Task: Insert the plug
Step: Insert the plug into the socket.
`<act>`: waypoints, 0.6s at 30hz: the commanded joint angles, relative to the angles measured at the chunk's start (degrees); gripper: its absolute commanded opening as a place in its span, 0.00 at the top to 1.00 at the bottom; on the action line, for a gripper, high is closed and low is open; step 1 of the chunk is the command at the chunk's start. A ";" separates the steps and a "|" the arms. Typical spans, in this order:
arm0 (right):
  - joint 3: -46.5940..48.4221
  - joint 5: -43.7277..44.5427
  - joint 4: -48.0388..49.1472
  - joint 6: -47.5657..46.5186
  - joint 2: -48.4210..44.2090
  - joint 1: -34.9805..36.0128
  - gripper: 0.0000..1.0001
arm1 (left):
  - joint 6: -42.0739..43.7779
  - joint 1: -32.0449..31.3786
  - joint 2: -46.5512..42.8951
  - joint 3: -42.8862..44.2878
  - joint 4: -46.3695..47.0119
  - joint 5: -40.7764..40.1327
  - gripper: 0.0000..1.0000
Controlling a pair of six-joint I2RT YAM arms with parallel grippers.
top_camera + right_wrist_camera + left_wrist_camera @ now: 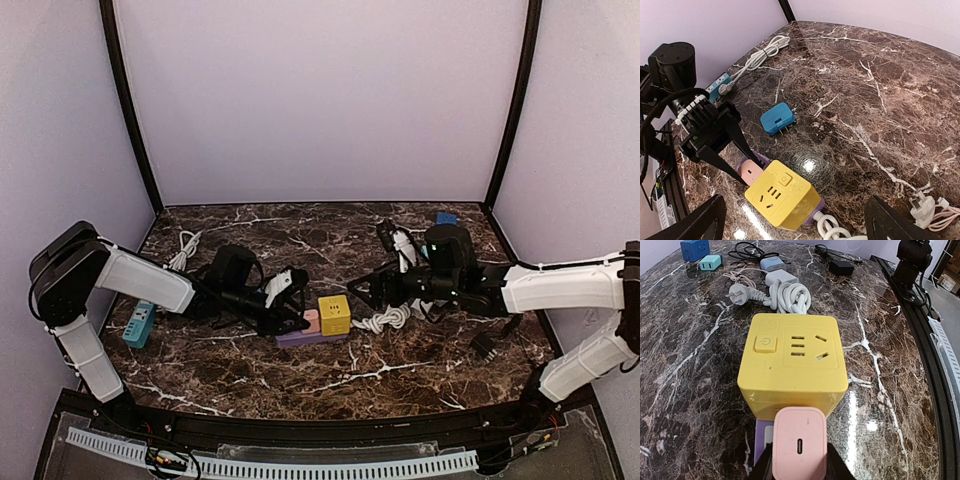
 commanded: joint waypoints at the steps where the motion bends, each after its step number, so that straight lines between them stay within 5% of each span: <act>1: 1.03 -0.10 1.15 0.62 2.49 0.04 0.04 | 1.49 -0.62 0.39 0.54 -3.85 0.76 0.99; 4: 2.59 -0.25 -0.41 1.32 4.83 0.05 0.06 | 1.66 -0.83 1.82 1.60 -5.09 -1.03 0.99; 12: 7.29 -0.47 -4.86 2.03 9.94 1.56 0.07 | 9.03 -3.14 3.98 6.53 -27.32 -12.75 0.99; 18: 8.82 0.19 -6.01 0.74 10.70 1.82 0.07 | 11.60 -5.76 6.80 8.56 -32.37 -15.22 0.99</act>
